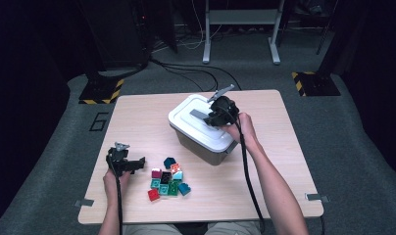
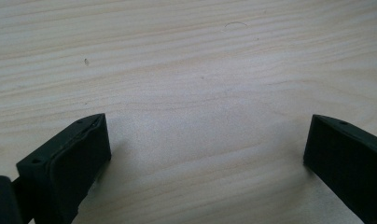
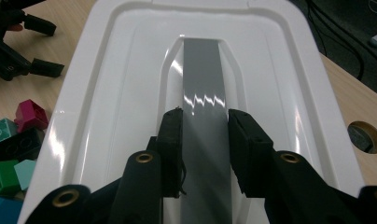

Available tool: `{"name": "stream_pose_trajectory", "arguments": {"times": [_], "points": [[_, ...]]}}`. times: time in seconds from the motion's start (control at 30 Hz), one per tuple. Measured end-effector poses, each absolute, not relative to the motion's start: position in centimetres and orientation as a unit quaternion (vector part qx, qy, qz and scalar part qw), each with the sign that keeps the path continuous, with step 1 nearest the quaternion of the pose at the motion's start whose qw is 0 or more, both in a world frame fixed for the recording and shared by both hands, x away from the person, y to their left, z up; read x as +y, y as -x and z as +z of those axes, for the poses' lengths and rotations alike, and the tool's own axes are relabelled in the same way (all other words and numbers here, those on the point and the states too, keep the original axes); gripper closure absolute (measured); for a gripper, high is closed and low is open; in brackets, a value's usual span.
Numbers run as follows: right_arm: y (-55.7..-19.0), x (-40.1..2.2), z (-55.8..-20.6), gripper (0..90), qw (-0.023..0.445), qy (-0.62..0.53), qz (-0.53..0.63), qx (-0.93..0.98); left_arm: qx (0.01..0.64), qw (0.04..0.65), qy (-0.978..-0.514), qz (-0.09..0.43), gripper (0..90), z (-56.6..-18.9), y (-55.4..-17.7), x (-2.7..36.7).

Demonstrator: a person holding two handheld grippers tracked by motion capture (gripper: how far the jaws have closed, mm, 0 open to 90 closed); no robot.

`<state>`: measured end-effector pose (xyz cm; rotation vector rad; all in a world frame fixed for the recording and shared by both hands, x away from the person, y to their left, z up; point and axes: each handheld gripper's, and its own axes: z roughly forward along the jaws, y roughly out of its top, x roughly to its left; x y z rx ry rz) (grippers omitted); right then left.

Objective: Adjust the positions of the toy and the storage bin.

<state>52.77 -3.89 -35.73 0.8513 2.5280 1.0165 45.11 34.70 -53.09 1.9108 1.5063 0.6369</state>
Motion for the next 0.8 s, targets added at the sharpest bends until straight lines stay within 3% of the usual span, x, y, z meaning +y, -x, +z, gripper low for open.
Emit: {"name": "stream_pose_trajectory", "arguments": {"times": [0.8], "points": [[-51.4, -6.5, -32.7, 66.8, 0.176, -0.302, 0.364, 0.863, 0.57, 0.308, -0.723, 0.241, 0.2, -53.1, -45.1, 34.7]]}}
